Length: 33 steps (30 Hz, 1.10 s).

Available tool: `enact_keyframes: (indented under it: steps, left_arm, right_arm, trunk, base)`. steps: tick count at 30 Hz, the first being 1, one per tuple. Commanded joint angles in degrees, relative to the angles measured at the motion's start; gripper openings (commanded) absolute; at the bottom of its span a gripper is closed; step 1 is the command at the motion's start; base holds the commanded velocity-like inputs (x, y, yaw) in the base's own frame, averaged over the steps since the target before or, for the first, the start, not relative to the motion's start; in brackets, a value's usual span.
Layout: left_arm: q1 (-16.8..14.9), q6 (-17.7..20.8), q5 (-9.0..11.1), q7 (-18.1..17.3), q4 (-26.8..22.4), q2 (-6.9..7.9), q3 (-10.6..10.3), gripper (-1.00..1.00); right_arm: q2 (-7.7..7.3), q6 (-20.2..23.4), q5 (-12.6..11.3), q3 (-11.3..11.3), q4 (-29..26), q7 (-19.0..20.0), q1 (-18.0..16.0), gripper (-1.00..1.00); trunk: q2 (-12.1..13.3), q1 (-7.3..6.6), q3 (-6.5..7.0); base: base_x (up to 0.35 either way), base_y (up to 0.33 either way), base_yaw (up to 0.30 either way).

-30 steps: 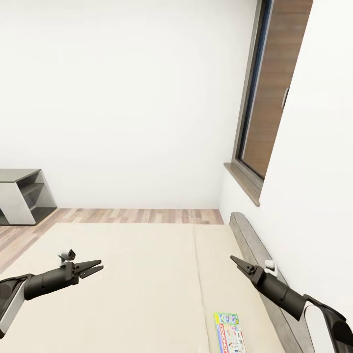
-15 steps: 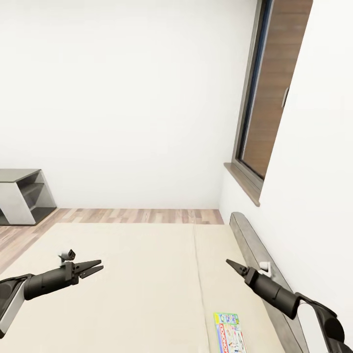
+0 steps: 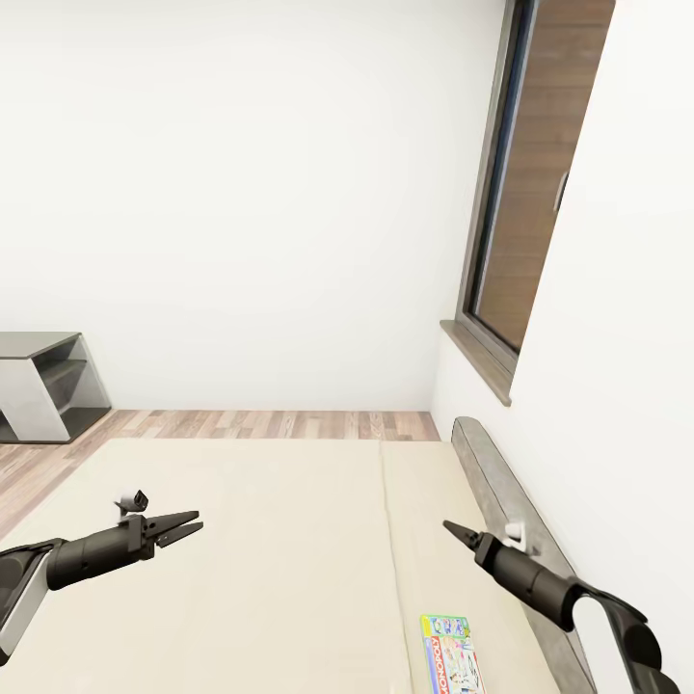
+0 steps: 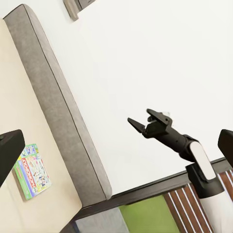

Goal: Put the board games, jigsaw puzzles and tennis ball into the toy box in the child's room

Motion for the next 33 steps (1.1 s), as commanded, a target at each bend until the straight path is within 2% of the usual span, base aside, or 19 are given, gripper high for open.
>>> enact_keyframes:
  steps: [1,12,25,33]
  left_arm:
    - [-0.05,0.60,0.09,-0.13,0.00,0.02,-0.01,1.00]
    - [-0.05,0.60,0.09,-0.13,0.00,0.02,-0.01,1.00]
    - [-0.05,0.60,0.09,-0.13,0.00,0.02,-0.01,1.00]
    - [-0.05,0.60,0.09,-0.13,0.00,0.02,-0.01,1.00]
  right_arm:
    - [0.04,0.21,0.11,-0.01,0.12,-0.32,-0.07,1.00]
    - [0.05,-0.48,0.16,3.47,0.77,-7.27,-0.25,1.00]
    - [0.03,-0.13,0.08,4.58,2.35,-17.92,-0.78,1.00]
    - [-0.04,0.32,0.14,5.62,2.45,-22.75,-1.49,1.00]
  trunk:
    - [-0.14,0.04,-0.14]
    - [-0.14,0.04,-0.14]
    - [-0.14,0.04,-0.14]
    - [-0.14,0.04,-0.14]
  base:
    - [0.000,0.000,0.000]
    - [0.000,0.000,0.000]
    - [0.000,0.000,0.000]
    - [0.000,0.000,0.000]
